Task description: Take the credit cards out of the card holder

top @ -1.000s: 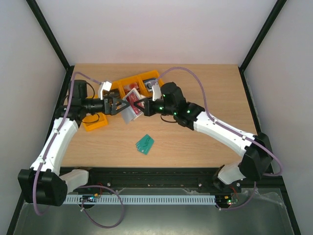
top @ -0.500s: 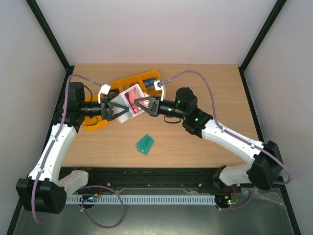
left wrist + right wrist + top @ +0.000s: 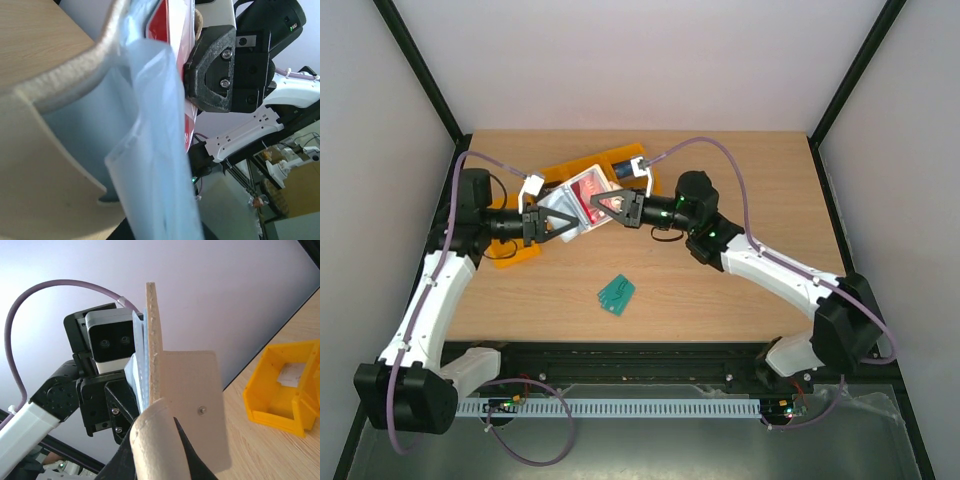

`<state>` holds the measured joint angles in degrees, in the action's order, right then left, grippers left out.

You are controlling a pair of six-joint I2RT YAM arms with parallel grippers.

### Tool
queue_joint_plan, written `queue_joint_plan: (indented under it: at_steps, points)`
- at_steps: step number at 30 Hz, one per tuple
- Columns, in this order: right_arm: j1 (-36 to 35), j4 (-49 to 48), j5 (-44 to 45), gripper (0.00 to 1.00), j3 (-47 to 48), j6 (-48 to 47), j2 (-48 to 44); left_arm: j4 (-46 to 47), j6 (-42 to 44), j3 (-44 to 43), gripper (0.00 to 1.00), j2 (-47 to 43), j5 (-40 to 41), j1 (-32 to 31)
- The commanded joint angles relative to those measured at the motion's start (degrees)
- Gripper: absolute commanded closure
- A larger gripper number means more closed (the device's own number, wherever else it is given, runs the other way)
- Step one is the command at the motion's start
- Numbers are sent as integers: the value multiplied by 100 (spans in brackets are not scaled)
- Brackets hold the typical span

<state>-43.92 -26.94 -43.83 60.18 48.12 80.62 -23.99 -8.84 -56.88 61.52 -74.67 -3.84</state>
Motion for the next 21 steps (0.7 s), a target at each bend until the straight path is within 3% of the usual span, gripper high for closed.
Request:
queue_joint_plan:
  at_steps: [1, 5, 7, 9, 13, 15, 17, 21]
  points:
    - [-6, -183, -892, 98, 343, -200, 224, -347, 422, -210, 98, -171, 14, 224]
    - [-2, 512, -1058, 98, 737, -887, 319, -873, 1060, -396, 98, -151, 1117, 258]
    - [2, 817, -1163, 98, 941, -1177, 406, -888, 1103, -412, 87, -99, 1768, 305]
    - [18, 892, -1587, 98, 1078, -1435, 488, -871, 1114, -427, 82, 0, 1884, 313]
    - [43, 1293, -2232, 98, 1507, -2027, 622, -1091, 1408, -708, 51, 244, 1219, 313]
    - [90, 2070, -2180, 98, 1830, -2577, 668, -1618, 2002, -983, 30, 403, 1007, 313]
    - [163, 2455, -2098, 98, 2027, -3013, 677, -2153, 2664, -1261, 17, 634, 828, 313]
    - [266, 2738, -1750, 98, 2134, -3279, 645, -3069, 3930, -1699, 2, 923, 729, 309]
